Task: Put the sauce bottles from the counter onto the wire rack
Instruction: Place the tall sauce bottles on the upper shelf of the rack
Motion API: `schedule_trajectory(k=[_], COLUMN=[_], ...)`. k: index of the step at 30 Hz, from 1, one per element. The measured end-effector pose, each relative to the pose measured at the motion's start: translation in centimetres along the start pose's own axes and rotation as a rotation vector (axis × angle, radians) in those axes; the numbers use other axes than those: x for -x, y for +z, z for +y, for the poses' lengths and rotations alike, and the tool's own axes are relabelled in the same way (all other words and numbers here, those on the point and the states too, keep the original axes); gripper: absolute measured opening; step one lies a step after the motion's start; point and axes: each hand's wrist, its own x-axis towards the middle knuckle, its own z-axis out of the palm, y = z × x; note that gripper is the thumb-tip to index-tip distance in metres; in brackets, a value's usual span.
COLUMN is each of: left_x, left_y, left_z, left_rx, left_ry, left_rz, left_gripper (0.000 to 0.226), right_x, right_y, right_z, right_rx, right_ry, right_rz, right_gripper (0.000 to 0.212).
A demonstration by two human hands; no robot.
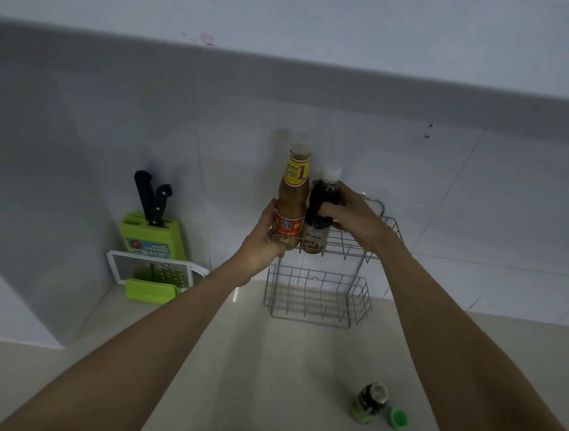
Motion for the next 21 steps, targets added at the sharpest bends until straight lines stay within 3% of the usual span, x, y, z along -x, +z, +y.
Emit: schedule_trajectory(k=[12,14,16,17,19,21], left_x=[-0.3,0.3,1.2,2.2,3.9,6.4], left_y=[0.4,0.4,0.3,0.0,-0.3,-0.9], left_z=[0.1,0.0,-0.8,-1.8,-4.2,-7.1], left_rx=[-0.137,-0.162,-0.187,-0.210,-0.265,-0.296], left_ry=[-0.037,-0.055,-0.081,-0.099,-0.128,-0.188], left_rz=[-0.077,-0.050,0.030,0.066,0.064,0.006], left_gripper=[0.106,0.102,0.091,0.083,0.067,0.054], right_x=[2.0,3.3,5.3,6.6,9.0,11.3], right_y=[2.1,3.3,4.8,6.0,8.1,10.4], right_z=[1.0,1.2,1.7,2.2,3.9,6.5], right_rx=[0.037,0.034,0.063,0.079,0.169,0.353], right_ry=[0.070,-0.039,-0.212,-0.270,-0.295,-0.236], right_rz=[0.198,0.415,0.651,0.669,0.504,0.206], right_gripper=[0.064,0.067,0.053,0.044,0.030,0.021])
